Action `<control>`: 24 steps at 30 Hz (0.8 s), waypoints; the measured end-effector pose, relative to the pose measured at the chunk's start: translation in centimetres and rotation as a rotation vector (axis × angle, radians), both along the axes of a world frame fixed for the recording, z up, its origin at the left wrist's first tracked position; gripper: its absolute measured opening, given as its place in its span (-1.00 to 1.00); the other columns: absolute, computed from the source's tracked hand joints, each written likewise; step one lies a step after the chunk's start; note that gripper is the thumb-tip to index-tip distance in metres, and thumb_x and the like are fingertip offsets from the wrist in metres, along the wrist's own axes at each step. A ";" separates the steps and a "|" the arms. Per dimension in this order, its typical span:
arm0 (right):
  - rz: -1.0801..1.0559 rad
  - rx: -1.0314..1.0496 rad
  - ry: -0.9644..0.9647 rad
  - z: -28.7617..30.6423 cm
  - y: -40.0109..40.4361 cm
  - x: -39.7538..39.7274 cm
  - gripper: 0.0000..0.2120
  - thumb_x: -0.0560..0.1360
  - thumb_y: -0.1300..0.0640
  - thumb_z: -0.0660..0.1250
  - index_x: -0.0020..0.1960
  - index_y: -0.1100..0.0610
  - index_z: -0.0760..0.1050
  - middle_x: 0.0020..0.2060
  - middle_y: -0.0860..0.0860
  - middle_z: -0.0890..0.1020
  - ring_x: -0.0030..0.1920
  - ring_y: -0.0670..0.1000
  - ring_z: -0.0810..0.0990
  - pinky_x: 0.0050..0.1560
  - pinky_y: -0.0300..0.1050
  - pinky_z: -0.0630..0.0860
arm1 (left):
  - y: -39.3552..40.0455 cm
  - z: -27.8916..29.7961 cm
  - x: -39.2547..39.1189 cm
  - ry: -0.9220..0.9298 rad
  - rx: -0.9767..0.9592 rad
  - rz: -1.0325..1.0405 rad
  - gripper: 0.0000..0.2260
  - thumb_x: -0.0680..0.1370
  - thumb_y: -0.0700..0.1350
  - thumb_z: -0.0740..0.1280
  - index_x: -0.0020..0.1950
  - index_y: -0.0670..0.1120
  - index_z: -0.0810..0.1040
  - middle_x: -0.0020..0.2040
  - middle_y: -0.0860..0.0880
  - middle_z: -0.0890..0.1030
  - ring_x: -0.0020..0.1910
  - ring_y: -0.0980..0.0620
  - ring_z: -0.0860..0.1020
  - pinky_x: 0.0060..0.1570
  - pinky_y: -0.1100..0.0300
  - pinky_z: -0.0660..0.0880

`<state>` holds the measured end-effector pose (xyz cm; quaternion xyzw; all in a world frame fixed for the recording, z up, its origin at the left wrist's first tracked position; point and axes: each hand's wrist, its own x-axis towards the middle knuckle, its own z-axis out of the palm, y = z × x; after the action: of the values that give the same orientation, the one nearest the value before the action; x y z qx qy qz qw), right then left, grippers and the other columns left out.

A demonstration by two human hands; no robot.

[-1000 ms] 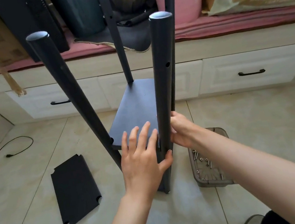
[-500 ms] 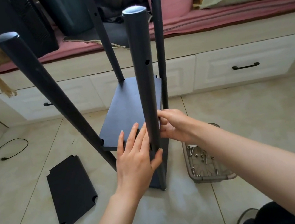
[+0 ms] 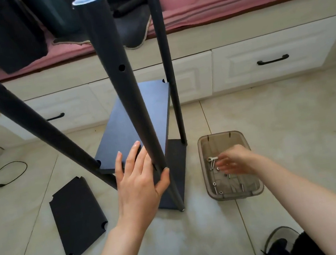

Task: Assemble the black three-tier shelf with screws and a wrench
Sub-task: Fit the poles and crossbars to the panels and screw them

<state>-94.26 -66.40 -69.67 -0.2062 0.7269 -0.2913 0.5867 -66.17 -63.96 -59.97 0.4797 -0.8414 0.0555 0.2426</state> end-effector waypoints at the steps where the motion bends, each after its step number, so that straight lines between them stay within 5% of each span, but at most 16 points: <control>1: 0.015 0.024 0.034 -0.9 0.5 -0.1 -0.83 0.63 0.24 0.22 0.11 0.31 0.53 -0.19 0.14 0.68 -0.23 0.09 0.65 -0.20 -0.08 0.57 | 0.0 0.0 0.0 0.010 0.005 0.000 -0.51 0.62 0.08 0.16 0.45 -0.15 0.47 0.39 -0.08 0.56 0.50 -0.13 0.37 0.56 -0.11 -0.01; 8: 0.260 0.017 0.313 -5.7 1.1 0.6 -0.88 0.58 0.28 0.26 -0.04 0.23 0.58 -0.20 0.18 0.63 -0.30 0.08 0.54 -0.23 -0.06 0.55 | -0.1 -0.3 0.1 0.030 0.012 -0.005 -0.55 0.61 0.06 0.20 0.41 -0.15 0.51 0.41 -0.07 0.53 0.52 -0.11 0.34 0.56 -0.09 0.01; 11: 0.511 0.007 0.497 -7.1 0.7 1.5 -0.82 0.56 0.27 0.24 0.00 0.25 0.62 -0.05 0.23 0.67 -0.13 0.12 0.62 -0.02 -0.03 0.57 | -0.3 -0.5 0.2 0.017 0.008 0.000 -0.55 0.62 0.06 0.20 0.44 -0.14 0.49 0.41 -0.05 0.53 0.52 -0.08 0.33 0.57 -0.04 -0.02; 17: 0.762 0.012 0.555 -9.6 -0.5 2.0 -0.90 0.58 0.20 0.30 0.08 0.19 0.50 0.09 0.19 0.62 0.03 0.12 0.59 -0.17 -0.17 0.44 | -0.4 -0.6 0.2 0.019 -0.008 -0.021 -0.53 0.63 0.06 0.20 0.51 -0.11 0.40 0.46 0.08 0.39 0.53 -0.01 0.29 0.55 0.05 -0.03; 24: 0.790 -0.019 0.665 -11.7 -2.0 2.6 -0.66 0.54 0.29 0.29 0.32 0.28 0.47 0.29 0.25 0.54 0.30 0.19 0.53 0.22 -0.08 0.45 | -0.5 -1.1 0.5 0.022 -0.042 -0.034 -0.52 0.64 0.05 0.20 0.54 -0.05 0.31 0.51 0.12 0.29 0.57 0.17 0.13 0.54 0.05 -0.01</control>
<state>-91.63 -68.44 -81.32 -0.5516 0.7383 0.0272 0.3872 -65.66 -64.51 -61.10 0.4610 -0.8453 0.0637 0.2624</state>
